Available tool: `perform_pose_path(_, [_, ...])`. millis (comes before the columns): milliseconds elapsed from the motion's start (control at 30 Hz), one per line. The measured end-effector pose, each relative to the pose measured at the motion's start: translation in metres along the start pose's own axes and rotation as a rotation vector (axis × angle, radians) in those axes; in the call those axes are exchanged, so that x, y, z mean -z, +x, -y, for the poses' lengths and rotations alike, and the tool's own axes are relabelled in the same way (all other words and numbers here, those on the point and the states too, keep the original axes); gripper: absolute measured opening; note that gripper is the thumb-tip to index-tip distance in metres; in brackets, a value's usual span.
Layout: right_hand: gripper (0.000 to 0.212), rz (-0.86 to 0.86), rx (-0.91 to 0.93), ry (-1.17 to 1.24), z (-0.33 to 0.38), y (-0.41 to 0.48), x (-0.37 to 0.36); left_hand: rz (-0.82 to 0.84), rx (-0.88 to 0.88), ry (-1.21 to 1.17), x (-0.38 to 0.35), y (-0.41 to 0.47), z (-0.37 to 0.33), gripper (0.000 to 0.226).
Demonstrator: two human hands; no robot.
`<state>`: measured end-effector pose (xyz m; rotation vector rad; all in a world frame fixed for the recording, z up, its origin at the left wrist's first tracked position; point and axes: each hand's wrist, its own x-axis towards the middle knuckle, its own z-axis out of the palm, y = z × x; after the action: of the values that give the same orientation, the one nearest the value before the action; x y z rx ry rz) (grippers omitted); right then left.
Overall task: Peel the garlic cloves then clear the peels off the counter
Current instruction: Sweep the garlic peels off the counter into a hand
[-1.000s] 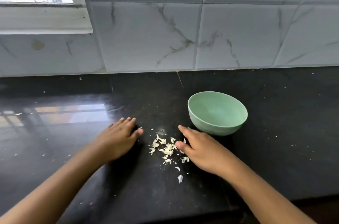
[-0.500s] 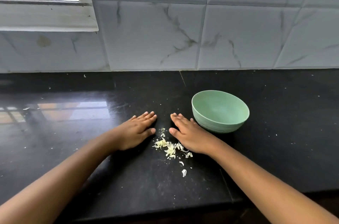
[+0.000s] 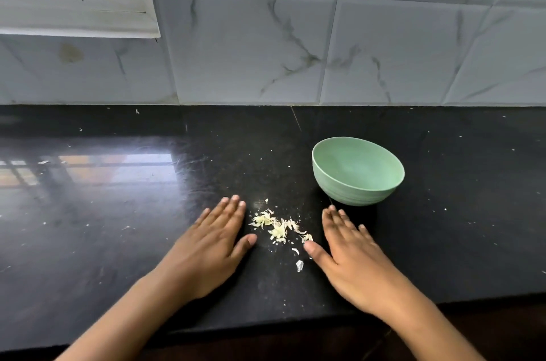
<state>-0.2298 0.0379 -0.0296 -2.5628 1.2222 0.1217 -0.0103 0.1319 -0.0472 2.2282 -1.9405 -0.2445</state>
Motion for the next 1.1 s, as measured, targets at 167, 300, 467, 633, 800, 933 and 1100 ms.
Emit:
perform_pose_path(167, [0.072, -0.003, 0.189, 0.076, 0.021, -0.01, -0.006, 0.059, -0.098, -0.102, 0.002, -0.01, -0.025, 0.093])
perform_pose_path(300, [0.085, -0.205, 0.218, -0.063, 0.001, -0.043, -0.01, -0.076, -0.107, -0.116, 0.007, -0.046, -0.025, 0.084])
perform_pose_path(467, [0.055, -0.097, 0.249, -0.062, -0.002, -0.061, -0.04, 0.048, -0.266, 0.001, -0.013, -0.073, -0.037, 0.046])
perform_pose_path(633, [0.075, -0.154, 0.301, -0.034, 0.016, -0.035, -0.021, -0.005, -0.205, -0.002, -0.007, -0.053, -0.046, 0.053])
perform_pose_path(800, [0.057, -0.121, 0.174, 0.092, 0.003, -0.024, -0.008, -0.084, -0.114, -0.049, 0.0, -0.034, -0.038, 0.093])
perform_pose_path(933, [0.079, -0.031, 0.022, 0.03, -0.007, -0.018, -0.005, -0.085, 0.06, 0.052, -0.001, -0.03, -0.02, 0.118])
perform_pose_path(1100, [0.068, 0.033, 0.192, 0.232, 0.007, 0.012, 0.001, 0.077, -0.021, -0.073, 0.006, -0.008, -0.014, 0.121])
